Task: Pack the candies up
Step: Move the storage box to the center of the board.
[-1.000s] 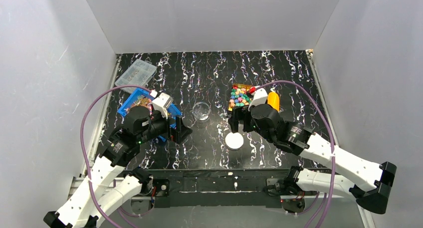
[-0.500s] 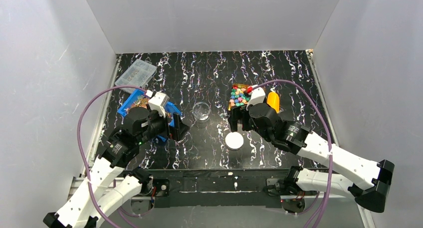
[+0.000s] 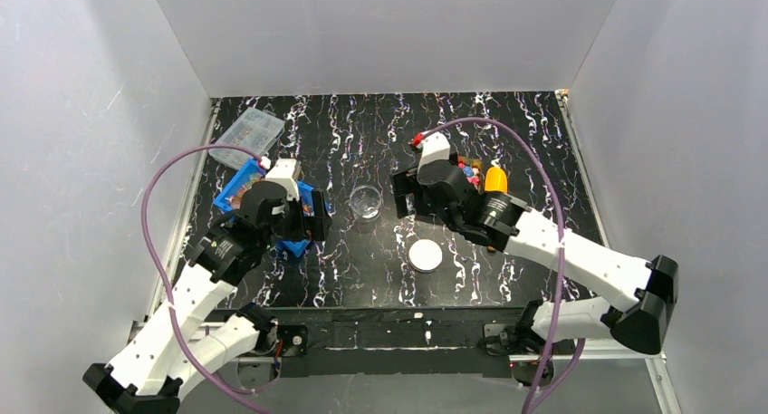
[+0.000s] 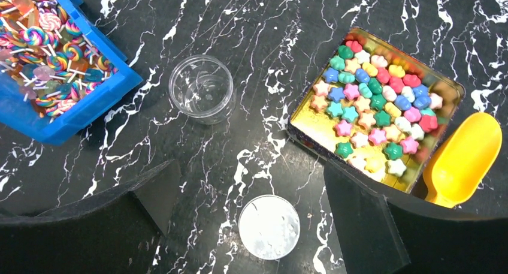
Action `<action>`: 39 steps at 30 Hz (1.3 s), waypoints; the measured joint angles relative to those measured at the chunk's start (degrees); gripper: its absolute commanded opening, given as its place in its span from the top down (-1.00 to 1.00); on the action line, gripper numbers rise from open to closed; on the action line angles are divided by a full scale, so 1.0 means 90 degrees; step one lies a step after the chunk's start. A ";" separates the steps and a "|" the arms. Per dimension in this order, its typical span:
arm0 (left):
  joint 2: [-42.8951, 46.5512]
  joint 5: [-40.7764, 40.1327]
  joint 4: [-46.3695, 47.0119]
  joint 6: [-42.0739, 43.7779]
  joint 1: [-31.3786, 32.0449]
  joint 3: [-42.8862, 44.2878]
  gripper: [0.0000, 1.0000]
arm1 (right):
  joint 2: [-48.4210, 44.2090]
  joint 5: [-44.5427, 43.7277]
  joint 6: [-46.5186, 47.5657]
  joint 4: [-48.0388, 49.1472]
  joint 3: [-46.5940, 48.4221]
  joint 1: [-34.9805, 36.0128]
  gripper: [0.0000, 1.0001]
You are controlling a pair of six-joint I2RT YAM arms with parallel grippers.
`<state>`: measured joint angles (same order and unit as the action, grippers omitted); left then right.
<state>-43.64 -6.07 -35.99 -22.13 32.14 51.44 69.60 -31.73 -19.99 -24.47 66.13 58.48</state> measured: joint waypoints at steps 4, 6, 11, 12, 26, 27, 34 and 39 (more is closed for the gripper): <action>-0.0447 -0.0726 -0.0593 -0.0270 0.0000 0.0568 -0.99 | 0.0512 0.0168 0.0097 -0.0019 0.0340 -0.0085 -1.00; -0.0639 -0.1073 -0.0862 -0.0403 -0.0002 0.0867 -0.99 | 0.0784 0.0330 0.0109 -0.0058 0.0512 -0.0168 -1.00; -0.1015 -0.1744 -0.1557 -0.0743 -0.0075 0.1528 -0.81 | 0.1440 0.0799 0.0153 -0.0129 0.0911 -0.0447 -1.00; -0.1066 -0.1797 -0.1673 -0.0794 -0.0131 0.1605 -0.77 | 0.1515 0.0877 0.0158 -0.0129 0.0952 -0.0486 -1.00; -0.1591 -0.1044 -0.2346 -0.1052 -0.2249 0.1668 -0.37 | 0.2310 0.1739 0.0274 -0.0131 0.1469 -0.0862 -1.00; -0.1644 -0.1005 -0.2348 -0.1069 -0.2353 0.1651 -0.37 | 0.2358 0.1775 0.0279 -0.0131 0.1506 -0.0877 -1.00; -0.2072 -0.0767 -0.2314 -0.1066 -0.3026 0.1409 -0.26 | 0.2574 0.2050 0.0398 -0.0126 0.1566 -0.0998 -1.00; -0.2397 -0.0588 -0.2215 -0.1054 -0.3480 0.1299 -0.26 | 0.2647 0.2220 0.0415 -0.0121 0.1566 -0.1039 -0.92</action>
<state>-65.21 -11.35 -55.92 -31.62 0.82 63.13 93.43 -11.75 -16.25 -25.56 80.23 49.12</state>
